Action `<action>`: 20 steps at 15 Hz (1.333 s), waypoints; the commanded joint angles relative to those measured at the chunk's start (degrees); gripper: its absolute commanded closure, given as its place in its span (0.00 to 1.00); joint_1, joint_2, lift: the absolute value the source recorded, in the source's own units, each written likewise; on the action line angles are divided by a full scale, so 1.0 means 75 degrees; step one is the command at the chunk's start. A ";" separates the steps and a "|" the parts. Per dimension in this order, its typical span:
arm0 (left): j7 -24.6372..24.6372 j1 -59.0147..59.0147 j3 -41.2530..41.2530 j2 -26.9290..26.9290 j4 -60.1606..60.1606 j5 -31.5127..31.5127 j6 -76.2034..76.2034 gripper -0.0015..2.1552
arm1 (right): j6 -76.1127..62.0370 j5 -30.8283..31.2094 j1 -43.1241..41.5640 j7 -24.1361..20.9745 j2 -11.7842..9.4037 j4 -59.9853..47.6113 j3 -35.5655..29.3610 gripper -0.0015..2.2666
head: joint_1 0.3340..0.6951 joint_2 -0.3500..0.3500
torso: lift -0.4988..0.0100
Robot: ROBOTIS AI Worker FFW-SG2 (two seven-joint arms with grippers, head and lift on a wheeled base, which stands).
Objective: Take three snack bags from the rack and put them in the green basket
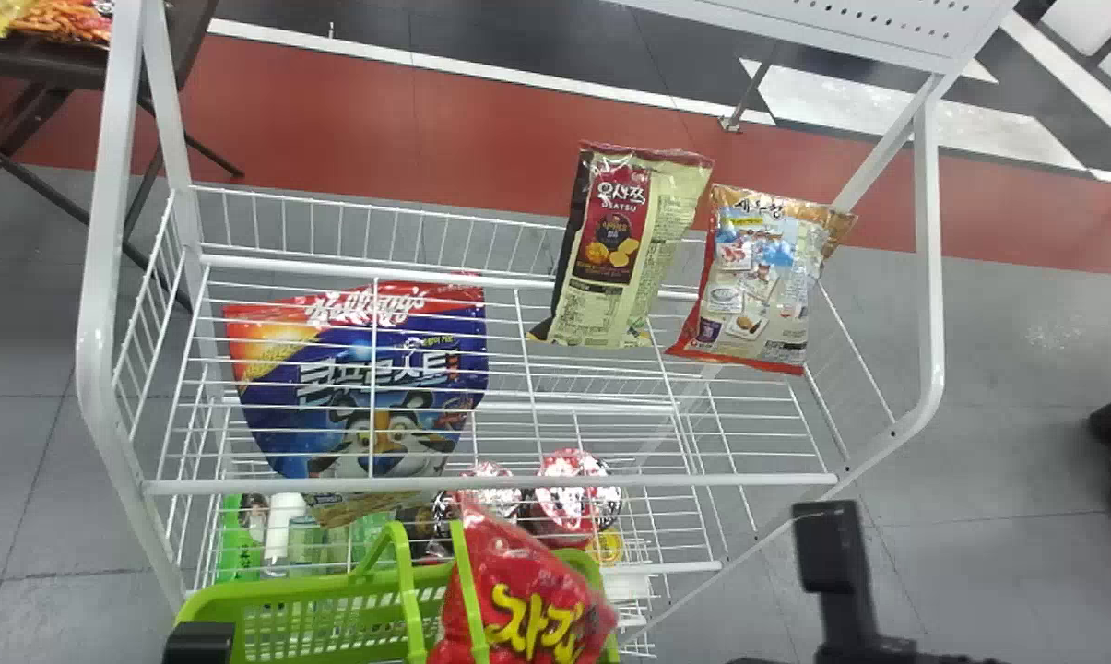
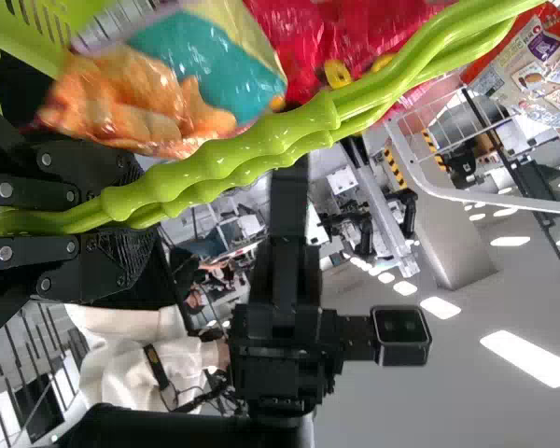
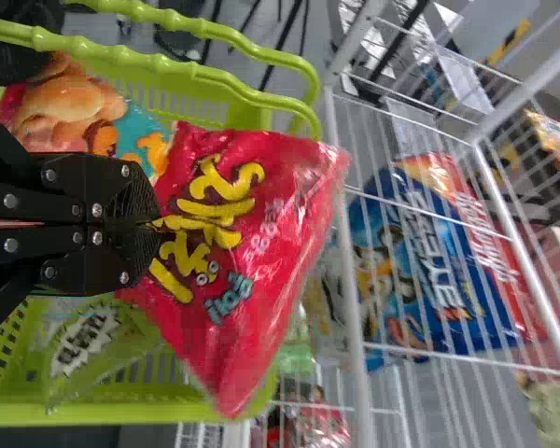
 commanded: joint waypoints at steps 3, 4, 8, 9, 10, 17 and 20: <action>0.0001 -0.0006 -0.0089 -0.0009 -0.0003 -0.0086 0.0000 0.54 | 0.0086 0.0367 -0.0021 -0.0108 -0.0191 0.0236 0.0659 0.25 | 1.00 0.00 | 0.97; 0.0001 -0.0006 -0.0089 0.0002 -0.0003 -0.0086 0.0000 0.54 | 0.0086 0.0378 -0.0045 -0.0097 -0.0332 0.0236 0.0659 0.00 | 1.00 0.00 | 0.97; 0.0013 -0.0041 -0.0148 -0.0009 0.0009 -0.0098 0.0000 0.54 | 0.0086 0.0836 -0.0232 0.0290 -0.0754 0.0201 0.1198 0.00 | 1.00 0.00 | 0.97; 0.0013 -0.0064 -0.0148 -0.0021 0.0021 -0.0098 0.0000 0.54 | 0.0086 0.1046 -0.0220 0.0302 -0.0801 0.0154 0.1421 0.00 | 1.00 0.00 | 0.97; 0.0025 -0.0076 -0.0148 -0.0021 0.0032 -0.0098 0.0000 0.54 | 0.0086 0.1269 -0.0197 0.0302 -0.0801 0.0060 0.1503 0.00 | 1.00 0.00 | 0.97; 0.0001 -0.0123 -0.0148 -0.0009 0.0068 -0.0063 0.0024 0.54 | 0.0086 0.0144 -0.0080 0.0689 -0.0297 -0.1006 -0.0806 0.03 | 1.00 0.00 | 0.97; 0.0001 -0.0146 -0.0160 -0.0033 0.0091 -0.0075 0.0024 0.54 | 0.0086 0.0097 -0.0173 0.0407 0.0477 -0.0573 -0.1544 0.03 | 1.00 0.00 | 0.97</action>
